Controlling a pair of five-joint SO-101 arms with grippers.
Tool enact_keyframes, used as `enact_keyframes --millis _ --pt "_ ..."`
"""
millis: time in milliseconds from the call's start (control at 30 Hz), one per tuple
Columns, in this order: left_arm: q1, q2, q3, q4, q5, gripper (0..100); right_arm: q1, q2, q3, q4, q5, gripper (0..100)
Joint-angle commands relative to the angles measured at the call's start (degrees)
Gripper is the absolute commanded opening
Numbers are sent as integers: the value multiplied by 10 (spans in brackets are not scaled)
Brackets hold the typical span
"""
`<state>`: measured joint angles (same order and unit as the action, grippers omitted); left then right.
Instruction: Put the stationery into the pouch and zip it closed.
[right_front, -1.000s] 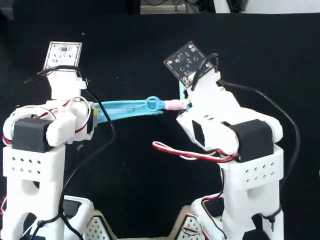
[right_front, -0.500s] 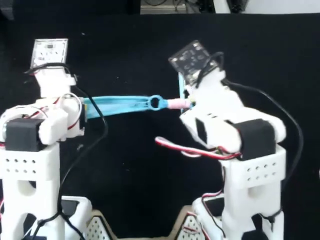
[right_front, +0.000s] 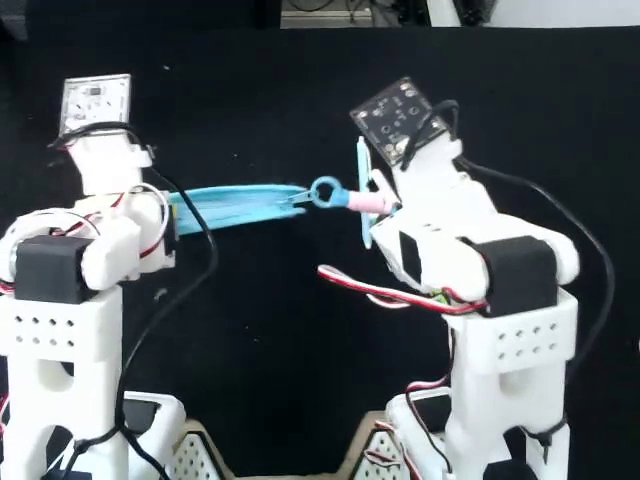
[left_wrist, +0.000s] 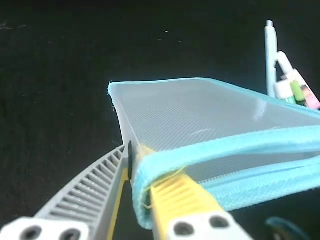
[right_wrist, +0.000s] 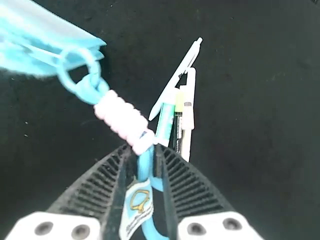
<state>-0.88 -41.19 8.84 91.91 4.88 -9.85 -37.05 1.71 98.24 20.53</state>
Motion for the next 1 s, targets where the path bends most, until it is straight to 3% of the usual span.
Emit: enact_keyframes --millis 0,200,433,700,833,967 --pt "21 -1 -24 -14 4 30 -4 -15 -79 29 -28 169" --pt "21 -1 -24 -23 1 30 -4 -15 -92 29 -55 197" --pt "20 -1 0 -37 -59 30 13 -7 -74 17 -58 198" --pt "20 -9 20 -35 -57 30 105 29 124 -158 -58 181" --pt "20 -9 19 -35 -58 30 132 29 218 -255 -58 11" --pt "20 -9 37 -33 -59 30 134 34 316 -359 -58 108"
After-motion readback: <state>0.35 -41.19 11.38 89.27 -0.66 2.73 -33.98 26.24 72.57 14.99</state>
